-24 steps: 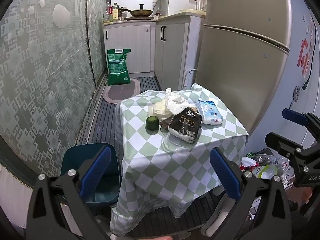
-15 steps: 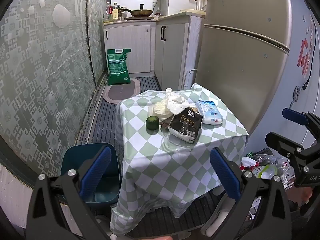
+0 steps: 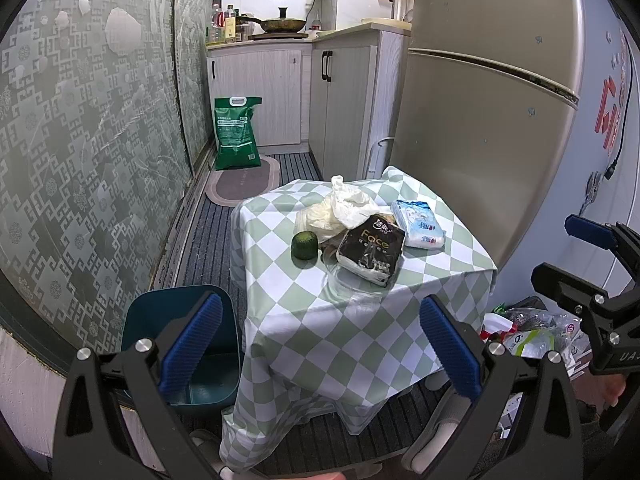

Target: Collect trash

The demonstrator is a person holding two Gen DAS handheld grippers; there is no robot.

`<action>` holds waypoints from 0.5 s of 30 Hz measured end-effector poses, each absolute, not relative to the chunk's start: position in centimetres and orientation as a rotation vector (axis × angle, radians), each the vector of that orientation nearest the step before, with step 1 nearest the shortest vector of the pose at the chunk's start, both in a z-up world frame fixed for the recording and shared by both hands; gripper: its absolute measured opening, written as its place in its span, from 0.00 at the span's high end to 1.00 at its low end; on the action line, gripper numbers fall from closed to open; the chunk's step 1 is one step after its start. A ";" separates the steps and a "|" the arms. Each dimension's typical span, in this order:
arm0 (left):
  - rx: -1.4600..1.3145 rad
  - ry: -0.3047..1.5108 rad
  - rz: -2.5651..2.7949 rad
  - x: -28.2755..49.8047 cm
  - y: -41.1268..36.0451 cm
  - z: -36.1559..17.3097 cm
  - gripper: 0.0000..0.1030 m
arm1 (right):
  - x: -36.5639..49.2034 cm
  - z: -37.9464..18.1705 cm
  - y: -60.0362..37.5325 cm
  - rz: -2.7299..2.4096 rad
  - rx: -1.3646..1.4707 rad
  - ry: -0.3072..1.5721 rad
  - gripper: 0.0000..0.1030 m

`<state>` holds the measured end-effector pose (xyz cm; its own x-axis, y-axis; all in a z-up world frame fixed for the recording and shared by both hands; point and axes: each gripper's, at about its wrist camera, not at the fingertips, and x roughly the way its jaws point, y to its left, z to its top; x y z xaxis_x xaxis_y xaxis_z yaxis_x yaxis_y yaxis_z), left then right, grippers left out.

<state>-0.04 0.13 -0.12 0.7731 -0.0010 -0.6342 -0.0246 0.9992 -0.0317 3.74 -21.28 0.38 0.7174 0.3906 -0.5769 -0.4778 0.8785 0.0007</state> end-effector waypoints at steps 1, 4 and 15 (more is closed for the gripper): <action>-0.040 0.687 0.012 0.0 0.1 -0.1 0.02 | 3.8 0.4 -21.3 0.482 -0.151 0.602 0.03; -0.039 0.687 0.012 0.0 0.1 -0.1 0.02 | 3.7 0.4 -21.3 0.483 -0.152 0.602 0.03; -0.039 0.689 0.011 0.1 0.1 -0.1 0.02 | 3.7 0.4 -21.3 0.484 -0.154 0.600 0.03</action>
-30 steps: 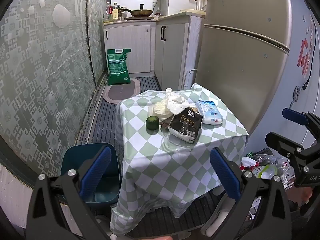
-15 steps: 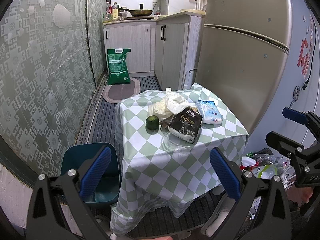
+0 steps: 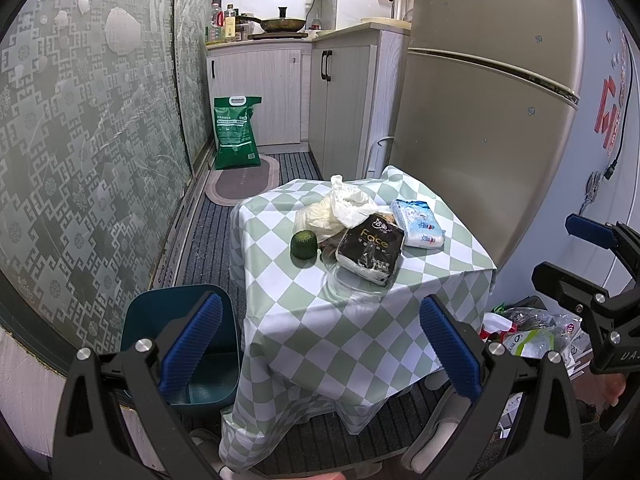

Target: Collect trash

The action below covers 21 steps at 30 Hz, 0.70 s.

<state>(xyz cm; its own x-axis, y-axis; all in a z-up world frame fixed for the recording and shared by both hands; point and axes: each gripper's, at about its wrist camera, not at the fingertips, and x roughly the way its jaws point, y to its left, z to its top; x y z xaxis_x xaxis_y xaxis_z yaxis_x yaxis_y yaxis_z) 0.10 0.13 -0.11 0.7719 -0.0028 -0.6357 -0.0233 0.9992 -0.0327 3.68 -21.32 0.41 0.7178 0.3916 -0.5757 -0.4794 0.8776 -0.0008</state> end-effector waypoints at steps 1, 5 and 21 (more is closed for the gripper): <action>-0.040 0.690 0.010 0.1 0.1 -0.1 0.02 | 3.7 0.4 -21.3 0.483 -0.156 0.600 0.03; -0.041 0.690 0.011 -0.1 0.1 -0.2 0.02 | 3.7 0.4 -21.4 0.484 -0.158 0.601 0.03; -0.041 0.690 0.011 -0.1 0.0 -0.2 0.02 | 3.7 0.5 -21.4 0.482 -0.160 0.598 0.03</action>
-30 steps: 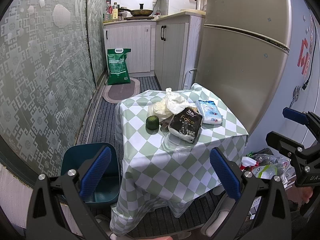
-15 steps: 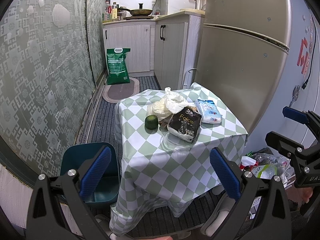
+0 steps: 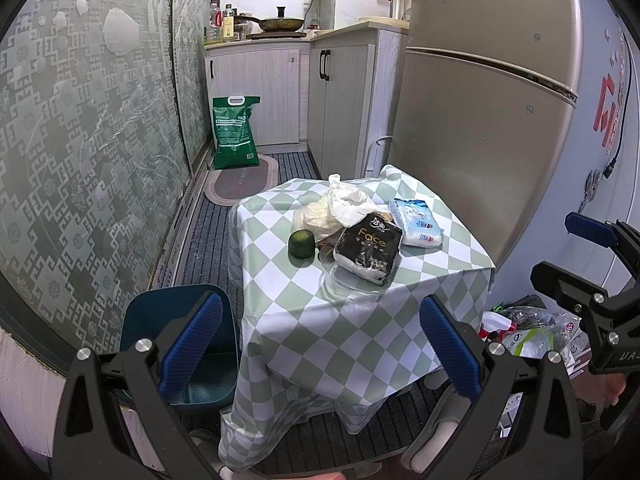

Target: Collect trash

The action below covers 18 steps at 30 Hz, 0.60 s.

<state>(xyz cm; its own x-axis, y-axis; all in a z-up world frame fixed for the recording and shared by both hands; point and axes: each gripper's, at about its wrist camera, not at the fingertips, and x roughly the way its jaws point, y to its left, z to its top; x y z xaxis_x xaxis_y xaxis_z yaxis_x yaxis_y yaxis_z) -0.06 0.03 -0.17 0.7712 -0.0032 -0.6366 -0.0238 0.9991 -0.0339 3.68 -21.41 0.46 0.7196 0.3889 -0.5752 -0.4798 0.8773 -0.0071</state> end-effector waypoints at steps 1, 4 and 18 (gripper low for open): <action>-0.040 0.690 0.011 -0.1 0.0 -0.2 0.02 | 3.7 0.5 -21.4 0.482 -0.160 0.598 0.03; -0.041 0.690 0.011 -0.1 0.0 -0.2 0.02 | 3.7 0.5 -21.4 0.481 -0.160 0.598 0.03; -0.042 0.692 0.008 -0.1 -0.1 -0.3 0.02 | 3.6 0.6 -21.3 0.483 -0.160 0.597 0.03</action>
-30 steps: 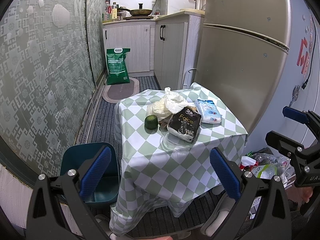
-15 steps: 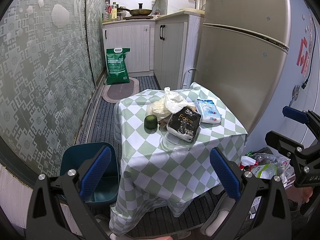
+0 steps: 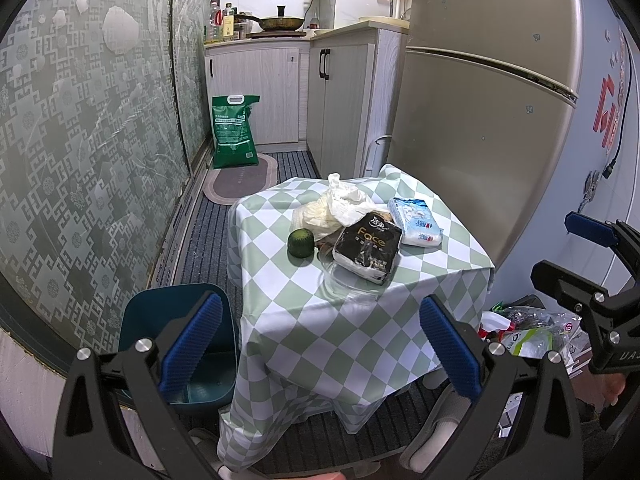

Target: Collect trash

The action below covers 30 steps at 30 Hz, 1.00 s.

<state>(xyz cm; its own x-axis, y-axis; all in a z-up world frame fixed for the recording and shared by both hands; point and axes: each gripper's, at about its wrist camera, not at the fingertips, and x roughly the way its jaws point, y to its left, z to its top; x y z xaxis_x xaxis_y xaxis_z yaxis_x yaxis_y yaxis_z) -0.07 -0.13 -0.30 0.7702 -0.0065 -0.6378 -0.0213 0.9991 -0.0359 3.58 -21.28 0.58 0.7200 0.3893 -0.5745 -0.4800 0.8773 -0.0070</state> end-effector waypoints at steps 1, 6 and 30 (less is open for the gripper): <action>-0.043 0.692 0.008 -0.1 -0.1 -0.3 0.02 | 3.6 0.6 -21.2 0.483 -0.160 0.598 0.03; -0.044 0.692 0.008 0.0 -0.2 -0.3 0.02 | 3.8 0.3 -21.3 0.484 -0.162 0.598 0.03; -0.004 0.750 -0.050 1.8 0.9 -0.2 0.04 | 5.3 1.4 -19.9 0.547 -0.131 0.648 0.03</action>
